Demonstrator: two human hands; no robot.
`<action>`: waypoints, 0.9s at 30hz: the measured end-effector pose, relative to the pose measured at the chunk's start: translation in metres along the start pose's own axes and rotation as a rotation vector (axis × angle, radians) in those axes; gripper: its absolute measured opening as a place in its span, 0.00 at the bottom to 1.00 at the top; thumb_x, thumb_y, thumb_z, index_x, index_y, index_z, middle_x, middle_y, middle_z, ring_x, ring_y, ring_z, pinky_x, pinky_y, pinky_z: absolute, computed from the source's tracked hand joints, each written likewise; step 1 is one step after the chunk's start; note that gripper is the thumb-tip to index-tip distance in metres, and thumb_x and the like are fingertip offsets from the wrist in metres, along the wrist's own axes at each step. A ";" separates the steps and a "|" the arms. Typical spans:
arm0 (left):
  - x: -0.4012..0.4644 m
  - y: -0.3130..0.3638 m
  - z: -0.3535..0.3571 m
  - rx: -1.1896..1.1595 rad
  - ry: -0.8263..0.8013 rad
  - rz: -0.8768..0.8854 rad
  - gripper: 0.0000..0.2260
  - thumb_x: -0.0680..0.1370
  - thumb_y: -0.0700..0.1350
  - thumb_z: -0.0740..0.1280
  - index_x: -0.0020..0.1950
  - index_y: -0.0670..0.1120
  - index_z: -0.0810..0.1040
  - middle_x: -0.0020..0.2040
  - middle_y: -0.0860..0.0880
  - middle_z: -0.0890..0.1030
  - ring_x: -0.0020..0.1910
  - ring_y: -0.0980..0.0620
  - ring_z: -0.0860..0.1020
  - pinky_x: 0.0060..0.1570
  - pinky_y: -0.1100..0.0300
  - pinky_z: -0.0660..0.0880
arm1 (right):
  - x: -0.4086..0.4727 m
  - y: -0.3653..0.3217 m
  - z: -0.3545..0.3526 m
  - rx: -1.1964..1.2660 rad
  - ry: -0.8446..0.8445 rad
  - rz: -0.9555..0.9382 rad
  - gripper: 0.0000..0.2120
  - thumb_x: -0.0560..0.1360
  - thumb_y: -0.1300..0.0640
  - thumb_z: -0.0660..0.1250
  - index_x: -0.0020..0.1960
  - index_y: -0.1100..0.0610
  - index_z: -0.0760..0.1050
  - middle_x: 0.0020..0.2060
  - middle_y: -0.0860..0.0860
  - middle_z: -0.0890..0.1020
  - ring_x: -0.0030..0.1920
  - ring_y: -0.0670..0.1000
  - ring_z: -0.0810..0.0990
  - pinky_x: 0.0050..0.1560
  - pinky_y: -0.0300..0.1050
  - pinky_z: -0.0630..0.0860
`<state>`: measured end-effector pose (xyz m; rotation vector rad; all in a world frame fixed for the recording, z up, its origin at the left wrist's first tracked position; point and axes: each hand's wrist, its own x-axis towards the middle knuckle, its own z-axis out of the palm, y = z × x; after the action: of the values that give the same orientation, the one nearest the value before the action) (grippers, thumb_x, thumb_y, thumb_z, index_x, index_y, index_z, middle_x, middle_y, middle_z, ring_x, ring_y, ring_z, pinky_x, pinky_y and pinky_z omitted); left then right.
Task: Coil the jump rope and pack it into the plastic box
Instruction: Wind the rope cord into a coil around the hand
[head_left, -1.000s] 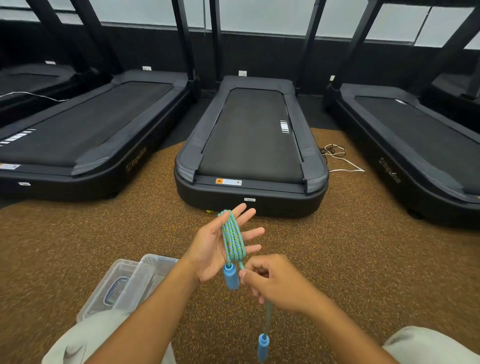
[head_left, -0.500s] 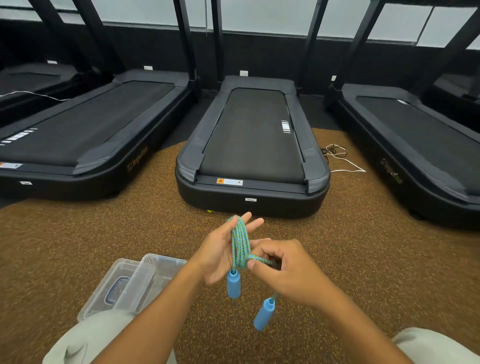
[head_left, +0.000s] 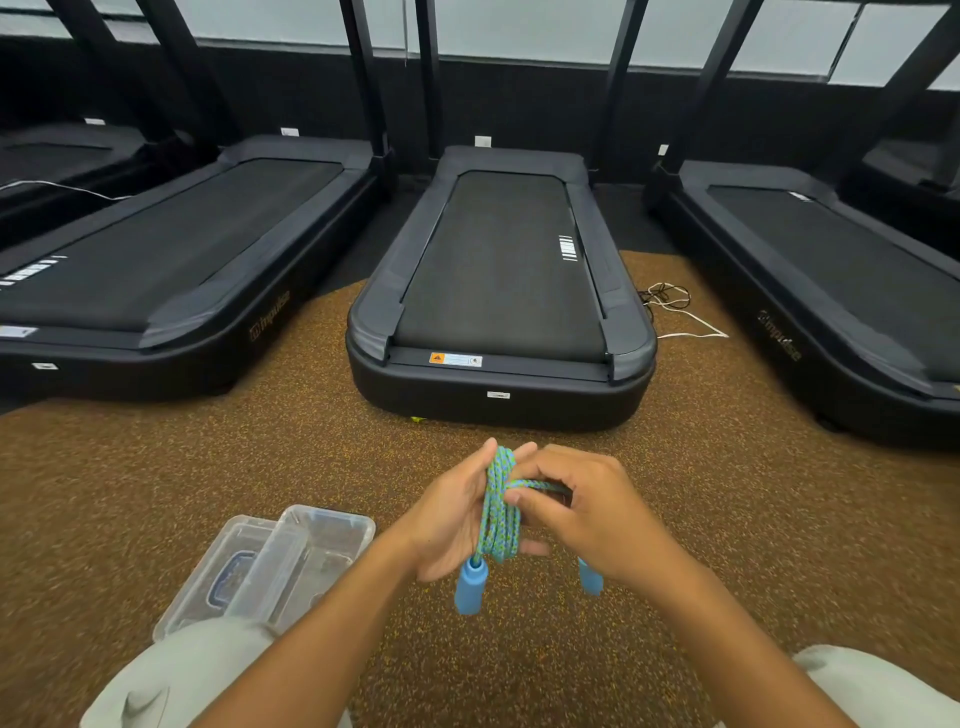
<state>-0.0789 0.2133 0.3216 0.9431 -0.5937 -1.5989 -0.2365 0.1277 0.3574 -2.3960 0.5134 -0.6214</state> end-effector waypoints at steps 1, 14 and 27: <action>0.000 -0.002 0.001 0.018 -0.014 -0.006 0.29 0.84 0.61 0.52 0.79 0.44 0.64 0.70 0.38 0.77 0.65 0.40 0.77 0.61 0.35 0.77 | 0.000 0.001 0.000 -0.001 -0.006 0.000 0.02 0.76 0.53 0.75 0.48 0.49 0.84 0.40 0.37 0.82 0.43 0.42 0.81 0.45 0.34 0.74; -0.005 -0.001 0.015 0.098 -0.081 -0.008 0.29 0.84 0.62 0.48 0.73 0.47 0.75 0.70 0.38 0.77 0.66 0.33 0.76 0.61 0.39 0.76 | -0.001 0.005 -0.015 0.188 -0.041 0.142 0.04 0.73 0.52 0.78 0.45 0.50 0.85 0.39 0.50 0.87 0.36 0.54 0.82 0.42 0.54 0.80; -0.011 0.004 0.018 0.128 -0.259 -0.096 0.25 0.83 0.60 0.54 0.77 0.51 0.69 0.73 0.40 0.74 0.60 0.35 0.79 0.56 0.40 0.80 | 0.000 0.004 -0.019 0.233 -0.052 0.187 0.06 0.73 0.57 0.79 0.46 0.47 0.85 0.39 0.52 0.88 0.38 0.58 0.84 0.42 0.55 0.85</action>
<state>-0.0908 0.2212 0.3374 0.8742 -0.8495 -1.8013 -0.2471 0.1161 0.3681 -2.1109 0.6007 -0.5052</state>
